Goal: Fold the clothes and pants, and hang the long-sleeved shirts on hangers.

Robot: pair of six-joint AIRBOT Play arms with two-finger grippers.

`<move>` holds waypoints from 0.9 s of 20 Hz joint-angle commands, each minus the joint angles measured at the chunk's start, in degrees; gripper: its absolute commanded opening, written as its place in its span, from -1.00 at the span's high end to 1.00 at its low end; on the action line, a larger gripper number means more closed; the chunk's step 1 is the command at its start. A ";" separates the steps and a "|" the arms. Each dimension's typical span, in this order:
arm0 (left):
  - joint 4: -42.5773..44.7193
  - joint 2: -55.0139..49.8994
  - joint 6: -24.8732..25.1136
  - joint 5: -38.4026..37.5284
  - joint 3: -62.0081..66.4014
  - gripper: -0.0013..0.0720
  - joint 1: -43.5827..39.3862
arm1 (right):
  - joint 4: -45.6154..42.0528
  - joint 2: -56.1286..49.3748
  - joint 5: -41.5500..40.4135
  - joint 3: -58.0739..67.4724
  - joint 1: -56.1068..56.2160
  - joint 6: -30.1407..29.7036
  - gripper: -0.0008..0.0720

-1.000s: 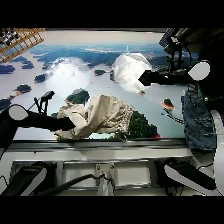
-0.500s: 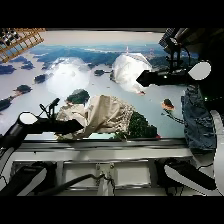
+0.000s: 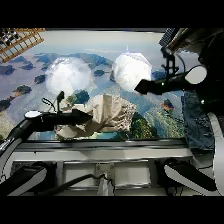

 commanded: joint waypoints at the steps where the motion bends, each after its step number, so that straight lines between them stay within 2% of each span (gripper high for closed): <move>1: -5.51 5.60 2.47 -2.01 0.44 0.96 4.00 | -0.31 2.80 2.62 -9.90 0.04 1.31 -0.95; 6: -4.39 14.56 2.25 -1.60 0.44 0.96 6.14 | 2.29 5.11 -4.39 -23.58 0.04 1.03 -0.95; 8: -1.05 16.13 0.31 -1.62 0.44 0.96 6.16 | 4.83 5.07 -6.51 -25.57 0.04 -0.61 -0.95; 10: 9.31 17.18 -3.45 -1.62 0.42 0.96 6.95 | 5.27 5.09 -6.99 -25.79 0.04 -0.96 -0.95; 12: 23.78 17.51 -11.56 -1.92 0.42 0.95 7.02 | 5.20 5.09 -7.28 -25.79 0.04 -0.98 -0.95; 13: 29.33 17.51 -13.46 -2.27 0.42 0.84 7.02 | 5.22 5.09 -7.41 -25.79 0.04 -1.01 -0.95; 15: 35.91 17.51 -16.39 -2.27 0.42 -0.31 7.23 | 5.25 5.09 -7.41 -25.79 0.04 -1.14 -0.95; 16: 37.13 17.51 -16.83 -2.29 0.42 -0.65 7.23 | 5.29 5.09 -7.39 -25.79 0.04 -1.44 -0.95; 17: 37.57 17.49 -16.76 -2.32 0.42 -0.77 7.19 | 5.29 5.09 -7.39 -25.79 0.04 -1.44 -0.95; 18: 37.57 17.46 -16.65 -2.32 0.42 -0.77 7.15 | 5.31 5.09 -7.41 -25.79 0.04 -1.44 -0.95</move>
